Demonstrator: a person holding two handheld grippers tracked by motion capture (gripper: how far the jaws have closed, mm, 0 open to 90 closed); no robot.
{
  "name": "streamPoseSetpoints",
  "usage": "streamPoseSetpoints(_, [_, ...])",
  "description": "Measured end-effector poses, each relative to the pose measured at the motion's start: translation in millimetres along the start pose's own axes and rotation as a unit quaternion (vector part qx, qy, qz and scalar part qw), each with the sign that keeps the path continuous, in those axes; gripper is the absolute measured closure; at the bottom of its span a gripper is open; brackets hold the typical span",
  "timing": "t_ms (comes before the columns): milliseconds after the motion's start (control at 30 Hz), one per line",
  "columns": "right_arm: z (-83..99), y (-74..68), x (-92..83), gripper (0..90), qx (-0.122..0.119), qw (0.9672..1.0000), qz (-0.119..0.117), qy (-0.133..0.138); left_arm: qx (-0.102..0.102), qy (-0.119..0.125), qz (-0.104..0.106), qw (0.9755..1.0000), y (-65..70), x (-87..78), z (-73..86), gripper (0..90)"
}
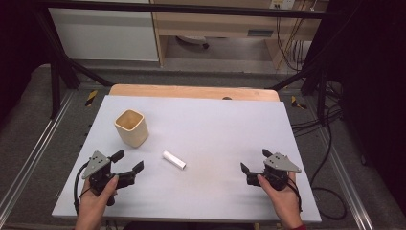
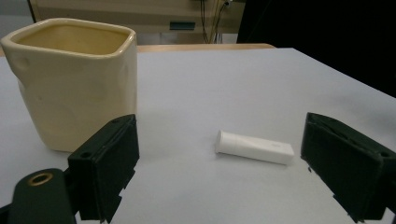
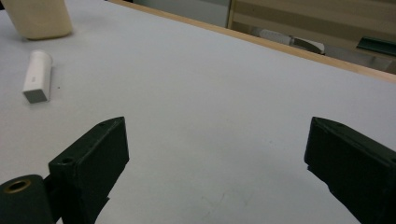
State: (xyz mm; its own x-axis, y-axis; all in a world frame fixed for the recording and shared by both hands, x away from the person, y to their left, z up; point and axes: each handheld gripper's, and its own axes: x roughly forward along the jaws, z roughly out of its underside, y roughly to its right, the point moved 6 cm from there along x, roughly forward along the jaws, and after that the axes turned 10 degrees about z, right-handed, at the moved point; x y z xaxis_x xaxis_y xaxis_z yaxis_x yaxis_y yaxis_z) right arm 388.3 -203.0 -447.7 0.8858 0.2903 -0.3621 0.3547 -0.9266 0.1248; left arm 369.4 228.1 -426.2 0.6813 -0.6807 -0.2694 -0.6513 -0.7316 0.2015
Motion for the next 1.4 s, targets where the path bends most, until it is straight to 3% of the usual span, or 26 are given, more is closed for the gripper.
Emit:
streamPoseSetpoints(733, [-8.4,-13.2,-8.2,4.5,-0.006,0.9999,-0.010,0.002,0.000,0.004,0.002,1.0000,-1.9,-3.4,-1.2,10.9])
streamPoseSetpoints(1033, [-15.9,-38.0,-5.2,6.1,-0.023,0.9985,-0.050,-0.007,0.000,0.003,0.003,1.0000,-2.0,-5.5,-0.6,8.3])
streamPoseSetpoints(1400, [-54.3,-72.2,10.8,3.6,-0.046,0.9962,-0.074,0.006,-0.002,-0.002,-0.008,1.0000,-4.9,-7.0,1.4,8.3])
